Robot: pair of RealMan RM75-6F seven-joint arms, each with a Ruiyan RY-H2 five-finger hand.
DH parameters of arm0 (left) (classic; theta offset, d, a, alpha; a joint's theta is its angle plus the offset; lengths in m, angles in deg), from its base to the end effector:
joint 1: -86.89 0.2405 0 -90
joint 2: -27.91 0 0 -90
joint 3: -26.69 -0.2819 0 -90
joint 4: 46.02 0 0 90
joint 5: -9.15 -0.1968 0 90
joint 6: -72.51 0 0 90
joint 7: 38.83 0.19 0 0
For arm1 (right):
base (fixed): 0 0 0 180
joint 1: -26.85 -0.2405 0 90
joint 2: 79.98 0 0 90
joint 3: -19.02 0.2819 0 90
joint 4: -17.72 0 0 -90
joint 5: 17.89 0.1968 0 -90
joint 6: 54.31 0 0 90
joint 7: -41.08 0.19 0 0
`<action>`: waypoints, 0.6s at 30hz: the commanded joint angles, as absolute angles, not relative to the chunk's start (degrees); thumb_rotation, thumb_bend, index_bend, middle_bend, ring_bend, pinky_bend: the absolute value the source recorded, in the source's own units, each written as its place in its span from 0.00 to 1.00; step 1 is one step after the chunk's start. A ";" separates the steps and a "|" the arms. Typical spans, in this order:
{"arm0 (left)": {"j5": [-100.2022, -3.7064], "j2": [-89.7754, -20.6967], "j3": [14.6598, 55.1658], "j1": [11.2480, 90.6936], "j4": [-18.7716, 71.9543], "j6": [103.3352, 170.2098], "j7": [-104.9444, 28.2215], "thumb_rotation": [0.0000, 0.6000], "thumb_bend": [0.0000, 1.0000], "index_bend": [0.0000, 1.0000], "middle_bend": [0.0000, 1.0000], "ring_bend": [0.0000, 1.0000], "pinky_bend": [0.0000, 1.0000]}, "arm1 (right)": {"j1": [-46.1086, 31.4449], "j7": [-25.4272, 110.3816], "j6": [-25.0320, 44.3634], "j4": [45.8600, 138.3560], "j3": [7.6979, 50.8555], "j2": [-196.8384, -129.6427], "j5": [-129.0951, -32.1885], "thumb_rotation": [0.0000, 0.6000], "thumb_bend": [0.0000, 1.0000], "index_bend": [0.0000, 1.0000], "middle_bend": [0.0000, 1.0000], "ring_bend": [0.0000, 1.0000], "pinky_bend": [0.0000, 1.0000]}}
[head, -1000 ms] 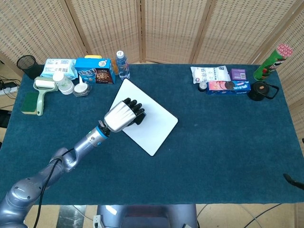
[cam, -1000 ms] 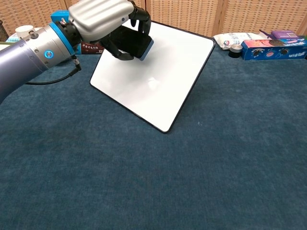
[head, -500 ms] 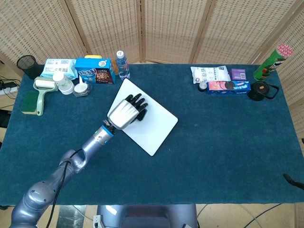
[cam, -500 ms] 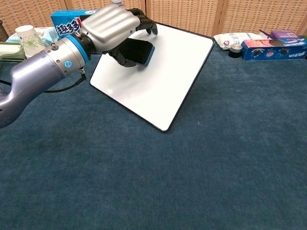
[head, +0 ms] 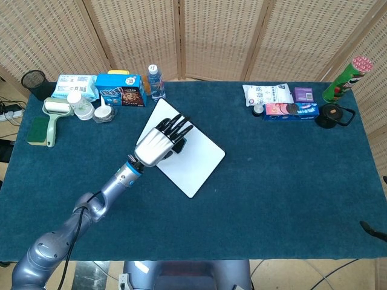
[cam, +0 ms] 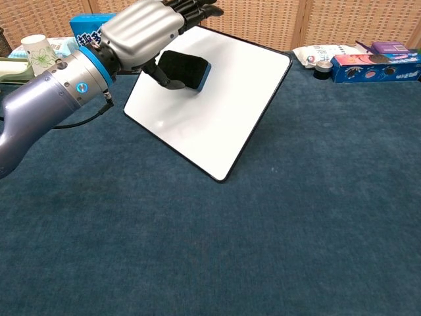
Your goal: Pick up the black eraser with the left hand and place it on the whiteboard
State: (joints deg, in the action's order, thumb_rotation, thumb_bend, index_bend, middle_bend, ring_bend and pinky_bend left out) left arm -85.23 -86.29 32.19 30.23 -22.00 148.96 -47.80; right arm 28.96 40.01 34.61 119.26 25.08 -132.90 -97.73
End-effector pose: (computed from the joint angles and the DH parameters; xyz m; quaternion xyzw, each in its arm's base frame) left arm -0.0659 0.4532 -0.0478 -0.7527 -0.0529 -0.5213 0.3986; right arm -0.3364 -0.1951 0.2608 0.5278 -0.3877 0.3563 0.6664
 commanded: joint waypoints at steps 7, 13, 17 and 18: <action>-85.90 -79.34 30.16 34.85 -12.49 154.66 -47.00 1.00 0.16 0.00 0.00 0.00 0.17 | 29.08 40.10 34.84 119.56 24.78 -132.80 -98.35 1.00 0.00 0.05 0.00 0.03 0.00; -80.65 -62.37 29.65 43.74 18.07 154.71 -34.54 1.00 0.09 0.00 0.00 0.00 0.10 | 29.21 39.52 35.44 119.71 24.79 -132.92 -98.63 1.00 0.00 0.05 0.00 0.03 0.00; -73.33 -49.35 28.49 50.38 41.57 153.95 -23.08 1.00 0.08 0.00 0.00 0.00 0.08 | 29.20 38.84 35.78 119.76 24.89 -133.17 -98.65 1.00 0.00 0.05 0.00 0.03 0.00; -71.52 -46.67 27.96 51.99 46.04 154.20 -21.07 1.00 0.08 0.00 0.00 0.00 0.08 | 29.21 38.70 35.89 119.80 24.93 -133.23 -98.67 1.00 0.00 0.05 0.00 0.03 0.00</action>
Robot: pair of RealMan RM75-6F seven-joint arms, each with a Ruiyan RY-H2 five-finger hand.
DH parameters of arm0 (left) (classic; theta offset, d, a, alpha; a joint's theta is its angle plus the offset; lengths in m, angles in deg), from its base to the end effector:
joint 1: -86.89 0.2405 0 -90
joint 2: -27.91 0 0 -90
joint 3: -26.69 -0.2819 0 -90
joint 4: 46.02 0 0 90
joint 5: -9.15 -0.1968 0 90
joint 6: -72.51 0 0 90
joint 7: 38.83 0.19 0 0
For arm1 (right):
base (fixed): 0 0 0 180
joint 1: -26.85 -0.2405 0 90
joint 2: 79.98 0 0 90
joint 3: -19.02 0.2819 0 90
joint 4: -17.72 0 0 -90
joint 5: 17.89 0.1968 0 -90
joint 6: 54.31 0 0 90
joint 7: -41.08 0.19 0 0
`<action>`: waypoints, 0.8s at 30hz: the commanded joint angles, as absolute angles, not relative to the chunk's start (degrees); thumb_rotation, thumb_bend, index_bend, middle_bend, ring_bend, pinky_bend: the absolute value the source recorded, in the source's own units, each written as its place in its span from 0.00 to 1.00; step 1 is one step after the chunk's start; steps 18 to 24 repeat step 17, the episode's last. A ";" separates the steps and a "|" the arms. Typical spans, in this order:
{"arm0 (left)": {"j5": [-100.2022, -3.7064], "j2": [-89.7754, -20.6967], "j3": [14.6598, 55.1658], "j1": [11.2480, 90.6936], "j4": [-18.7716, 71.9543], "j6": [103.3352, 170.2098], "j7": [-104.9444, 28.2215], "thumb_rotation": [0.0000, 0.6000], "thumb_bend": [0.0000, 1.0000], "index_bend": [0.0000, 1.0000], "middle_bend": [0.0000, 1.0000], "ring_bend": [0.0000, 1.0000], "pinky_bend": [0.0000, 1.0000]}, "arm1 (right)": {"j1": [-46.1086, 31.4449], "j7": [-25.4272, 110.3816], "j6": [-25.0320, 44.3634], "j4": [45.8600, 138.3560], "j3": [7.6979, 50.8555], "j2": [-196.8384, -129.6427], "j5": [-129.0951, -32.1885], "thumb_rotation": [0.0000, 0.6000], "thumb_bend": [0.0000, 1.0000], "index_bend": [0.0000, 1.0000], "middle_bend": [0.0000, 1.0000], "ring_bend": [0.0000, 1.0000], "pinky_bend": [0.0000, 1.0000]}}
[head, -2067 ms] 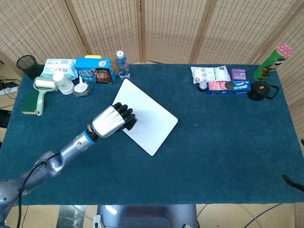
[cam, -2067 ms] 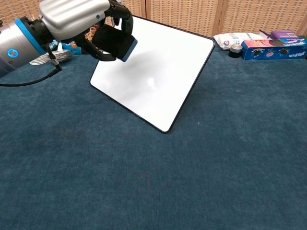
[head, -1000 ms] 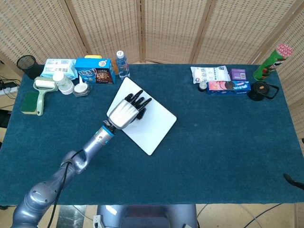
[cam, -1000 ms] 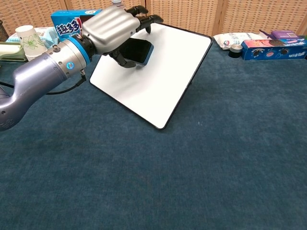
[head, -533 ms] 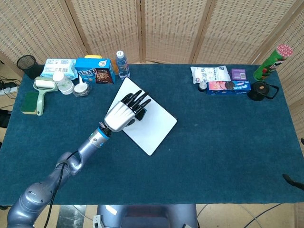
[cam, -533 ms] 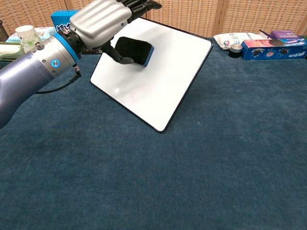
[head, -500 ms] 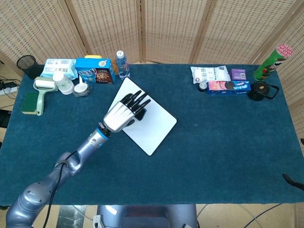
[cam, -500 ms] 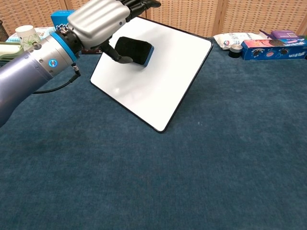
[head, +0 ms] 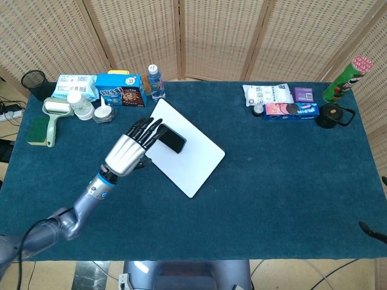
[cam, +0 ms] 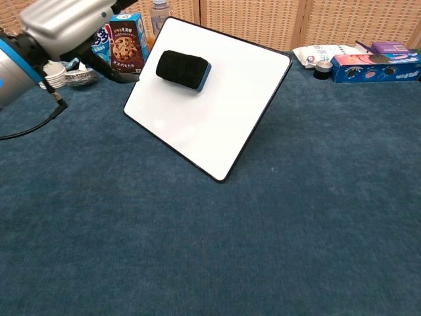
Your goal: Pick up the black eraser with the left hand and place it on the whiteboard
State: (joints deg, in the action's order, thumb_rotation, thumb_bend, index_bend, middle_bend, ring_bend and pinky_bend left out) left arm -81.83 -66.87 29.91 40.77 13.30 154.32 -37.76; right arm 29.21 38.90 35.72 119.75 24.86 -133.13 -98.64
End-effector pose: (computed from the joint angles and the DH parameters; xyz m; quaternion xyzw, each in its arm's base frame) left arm -0.1179 0.4092 0.0251 -0.7239 -0.1262 -0.5420 0.4078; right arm -0.3320 -0.1933 0.2599 0.5308 -0.3796 0.3588 0.6675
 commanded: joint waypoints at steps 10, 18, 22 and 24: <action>-64.16 -29.38 21.81 65.89 66.17 159.35 -20.24 1.00 0.08 0.00 0.00 0.00 0.07 | 29.24 37.98 36.65 120.23 25.16 -133.34 -98.97 1.00 0.00 0.06 0.00 0.03 0.00; -66.43 -27.01 19.77 72.18 65.78 162.23 -25.86 1.00 0.08 0.00 0.00 0.00 0.07 | 29.47 37.93 37.28 120.33 25.04 -133.31 -99.59 1.00 0.00 0.07 0.00 0.03 0.00; -66.43 -27.01 19.77 72.18 65.78 162.23 -25.86 1.00 0.08 0.00 0.00 0.00 0.07 | 29.47 37.93 37.28 120.33 25.04 -133.31 -99.59 1.00 0.00 0.07 0.00 0.03 0.00; -66.43 -27.01 19.77 72.18 65.78 162.23 -25.86 1.00 0.08 0.00 0.00 0.00 0.07 | 29.47 37.93 37.28 120.33 25.04 -133.31 -99.59 1.00 0.00 0.07 0.00 0.03 0.00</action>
